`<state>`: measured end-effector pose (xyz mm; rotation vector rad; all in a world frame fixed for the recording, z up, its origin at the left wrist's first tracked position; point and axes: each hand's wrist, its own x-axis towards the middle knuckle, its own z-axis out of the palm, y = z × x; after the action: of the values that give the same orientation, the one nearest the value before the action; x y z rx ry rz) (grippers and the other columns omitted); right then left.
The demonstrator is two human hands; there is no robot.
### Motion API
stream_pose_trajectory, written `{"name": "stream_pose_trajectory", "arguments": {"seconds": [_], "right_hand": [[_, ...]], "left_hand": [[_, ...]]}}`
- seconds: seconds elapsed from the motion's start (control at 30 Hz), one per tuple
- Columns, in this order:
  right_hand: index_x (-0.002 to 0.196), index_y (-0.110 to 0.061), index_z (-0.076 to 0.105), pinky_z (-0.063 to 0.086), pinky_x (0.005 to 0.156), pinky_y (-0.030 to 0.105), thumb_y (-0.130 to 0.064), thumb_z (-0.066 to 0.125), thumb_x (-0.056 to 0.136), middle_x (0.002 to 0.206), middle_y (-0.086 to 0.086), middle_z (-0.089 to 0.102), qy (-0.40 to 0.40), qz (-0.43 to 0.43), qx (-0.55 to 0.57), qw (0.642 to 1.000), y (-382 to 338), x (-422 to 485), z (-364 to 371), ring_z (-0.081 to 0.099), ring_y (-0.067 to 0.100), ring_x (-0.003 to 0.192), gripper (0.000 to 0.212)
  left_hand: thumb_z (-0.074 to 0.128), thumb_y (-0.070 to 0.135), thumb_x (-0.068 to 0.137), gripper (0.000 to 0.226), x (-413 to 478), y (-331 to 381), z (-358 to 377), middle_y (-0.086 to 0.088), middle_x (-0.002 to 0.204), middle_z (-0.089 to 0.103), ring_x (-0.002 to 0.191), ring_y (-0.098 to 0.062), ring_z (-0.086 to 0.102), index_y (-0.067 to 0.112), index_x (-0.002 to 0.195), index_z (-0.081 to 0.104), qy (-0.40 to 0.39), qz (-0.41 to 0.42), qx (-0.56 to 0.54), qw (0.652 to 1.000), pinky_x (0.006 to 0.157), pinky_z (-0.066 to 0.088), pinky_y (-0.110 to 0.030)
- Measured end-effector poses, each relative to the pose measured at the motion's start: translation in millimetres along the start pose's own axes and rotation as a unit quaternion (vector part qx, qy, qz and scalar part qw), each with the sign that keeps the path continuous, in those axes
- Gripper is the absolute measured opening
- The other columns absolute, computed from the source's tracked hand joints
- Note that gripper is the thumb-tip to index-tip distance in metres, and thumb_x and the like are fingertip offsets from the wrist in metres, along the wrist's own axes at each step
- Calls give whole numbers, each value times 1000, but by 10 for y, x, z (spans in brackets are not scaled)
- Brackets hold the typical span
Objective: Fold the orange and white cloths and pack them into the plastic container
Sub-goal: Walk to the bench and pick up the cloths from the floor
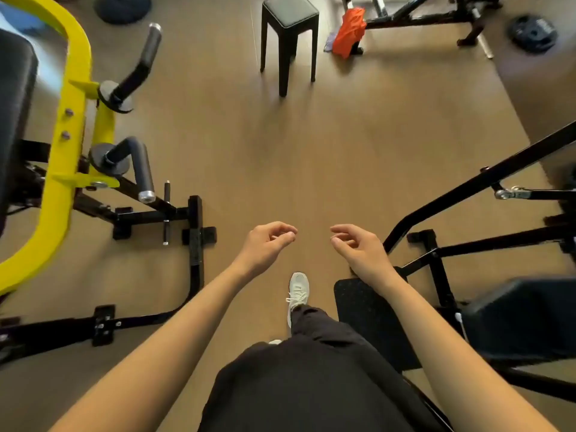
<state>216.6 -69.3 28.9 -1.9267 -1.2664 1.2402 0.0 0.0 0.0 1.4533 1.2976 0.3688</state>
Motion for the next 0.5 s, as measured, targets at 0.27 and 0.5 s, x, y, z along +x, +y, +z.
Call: {"name": "stream_pose_trajectory", "arguments": {"seconds": [0.27, 0.5], "right_hand": [[116, -22, 69, 53, 84, 26, -26, 64, 94, 101, -6, 70, -34, 7, -23, 999, -442, 1668, -451, 65, 5, 93, 23], [113, -22, 69, 50, 80, 20, -25, 65, 94, 97, -8, 70, -15, 23, -33, 999, -976, 2921, -756, 64, 3, 89, 20]], "left_hand": [[60, 34, 91, 20, 1213, 519, -477, -3, 101, 76, 101, -23, 69, 26, 102, 75, 1, -59, -11, 998, 96, 55, -47], [61, 19, 99, 15, 2460, 762, -1074, -1, 100, 76, 99, -19, 70, 23, 102, 75, 2, -61, -41, 997, 94, 57, -38]]}}
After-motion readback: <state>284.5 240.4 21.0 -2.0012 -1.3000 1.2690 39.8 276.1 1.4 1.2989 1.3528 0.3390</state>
